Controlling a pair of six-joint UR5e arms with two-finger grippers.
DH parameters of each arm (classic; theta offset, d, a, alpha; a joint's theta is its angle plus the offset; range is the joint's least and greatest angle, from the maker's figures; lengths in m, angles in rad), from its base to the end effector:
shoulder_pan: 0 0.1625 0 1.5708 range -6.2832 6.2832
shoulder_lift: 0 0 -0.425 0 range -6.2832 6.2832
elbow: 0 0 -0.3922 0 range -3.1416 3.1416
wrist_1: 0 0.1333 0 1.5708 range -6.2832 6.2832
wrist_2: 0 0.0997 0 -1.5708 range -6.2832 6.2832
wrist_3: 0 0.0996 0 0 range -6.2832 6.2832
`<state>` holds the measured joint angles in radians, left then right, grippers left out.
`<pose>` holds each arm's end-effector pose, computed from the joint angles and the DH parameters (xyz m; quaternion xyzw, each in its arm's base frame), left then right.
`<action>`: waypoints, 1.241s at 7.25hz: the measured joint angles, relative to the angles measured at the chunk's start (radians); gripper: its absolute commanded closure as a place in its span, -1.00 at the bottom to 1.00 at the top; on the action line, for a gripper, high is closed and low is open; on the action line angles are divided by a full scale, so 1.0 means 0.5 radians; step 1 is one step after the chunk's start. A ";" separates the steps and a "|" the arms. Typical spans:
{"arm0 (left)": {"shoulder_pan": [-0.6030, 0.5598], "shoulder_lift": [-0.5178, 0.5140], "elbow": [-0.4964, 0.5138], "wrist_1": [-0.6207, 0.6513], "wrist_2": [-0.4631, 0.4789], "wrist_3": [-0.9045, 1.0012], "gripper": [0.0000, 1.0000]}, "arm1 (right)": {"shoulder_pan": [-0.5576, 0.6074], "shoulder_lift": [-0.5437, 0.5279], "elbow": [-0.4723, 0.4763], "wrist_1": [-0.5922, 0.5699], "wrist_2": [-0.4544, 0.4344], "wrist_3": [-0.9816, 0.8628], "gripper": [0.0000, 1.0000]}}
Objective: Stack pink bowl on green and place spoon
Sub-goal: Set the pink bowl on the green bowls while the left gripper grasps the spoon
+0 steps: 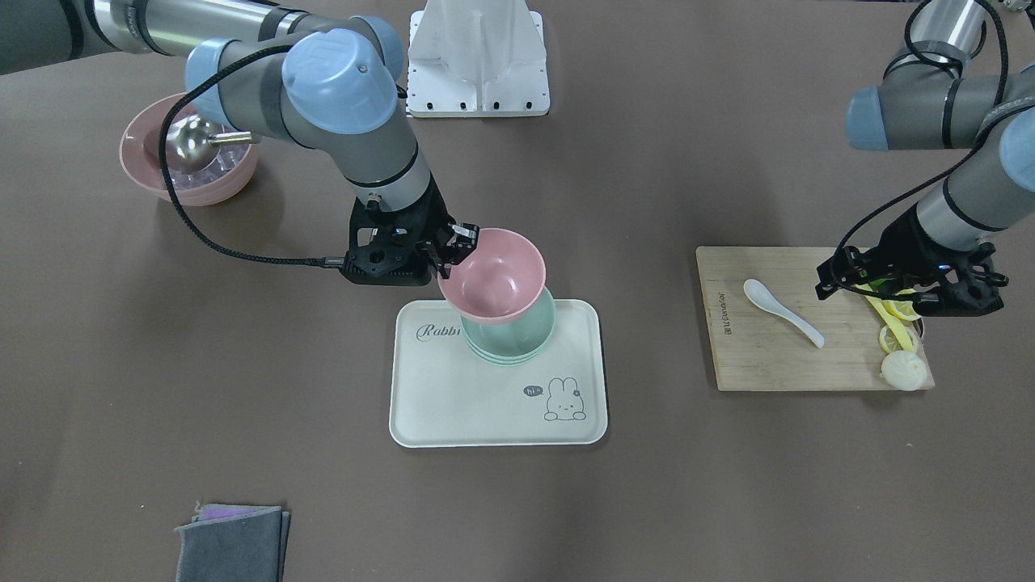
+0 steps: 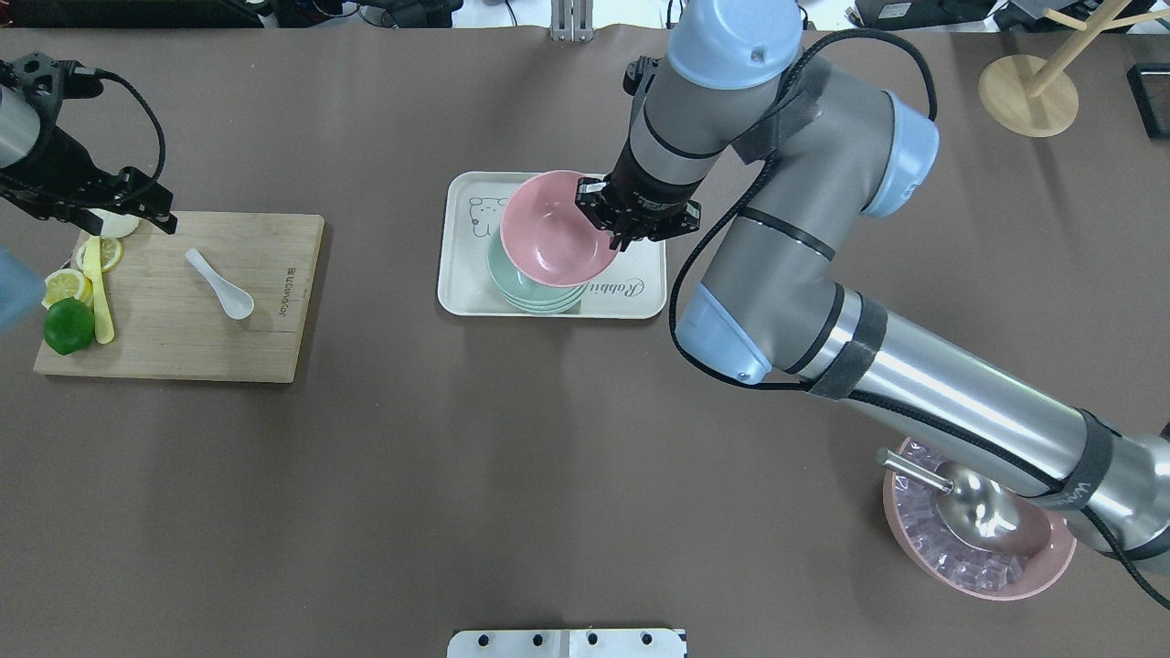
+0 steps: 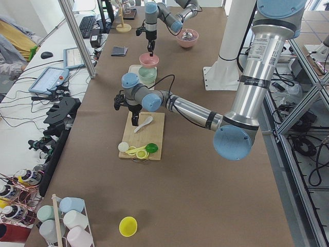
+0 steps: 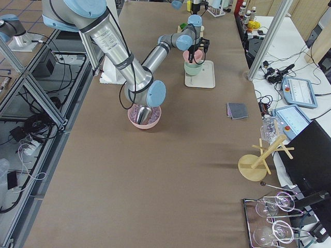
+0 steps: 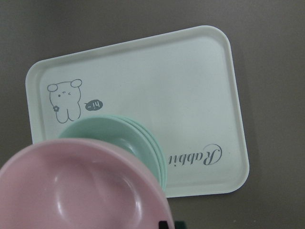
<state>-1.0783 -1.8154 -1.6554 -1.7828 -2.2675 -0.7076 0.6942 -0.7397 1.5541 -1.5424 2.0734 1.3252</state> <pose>0.2220 -0.5605 0.4622 0.0216 0.4133 -0.0065 0.9103 -0.4946 -0.5228 0.1474 -0.0229 -0.4560 0.0974 0.8843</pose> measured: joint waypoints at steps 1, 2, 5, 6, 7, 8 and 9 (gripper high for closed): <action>0.015 -0.001 0.009 -0.010 0.003 -0.017 -0.95 | -0.018 0.029 -0.047 0.005 -0.013 0.062 1.00; 0.032 -0.010 0.029 -0.019 0.005 -0.043 -0.95 | -0.031 0.046 -0.075 0.011 -0.019 0.104 1.00; 0.100 -0.064 0.150 -0.027 0.004 -0.332 -0.95 | -0.038 0.062 -0.199 0.213 -0.023 0.238 1.00; 0.123 -0.081 0.180 -0.034 0.004 -0.445 -0.95 | -0.038 0.062 -0.237 0.293 -0.023 0.282 0.76; 0.156 -0.106 0.235 -0.083 0.004 -0.564 -0.94 | -0.038 0.062 -0.252 0.332 -0.024 0.309 -0.98; 0.178 -0.120 0.313 -0.184 0.003 -0.647 -0.82 | -0.038 0.062 -0.254 0.348 -0.024 0.325 -1.00; 0.200 -0.125 0.390 -0.300 0.003 -0.725 -0.50 | -0.032 0.059 -0.246 0.356 -0.019 0.331 -1.00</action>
<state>-0.9783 -1.8778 -1.4602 -1.9326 -2.2657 -1.0702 0.6780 -0.7100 1.4313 -1.3645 2.0639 1.4909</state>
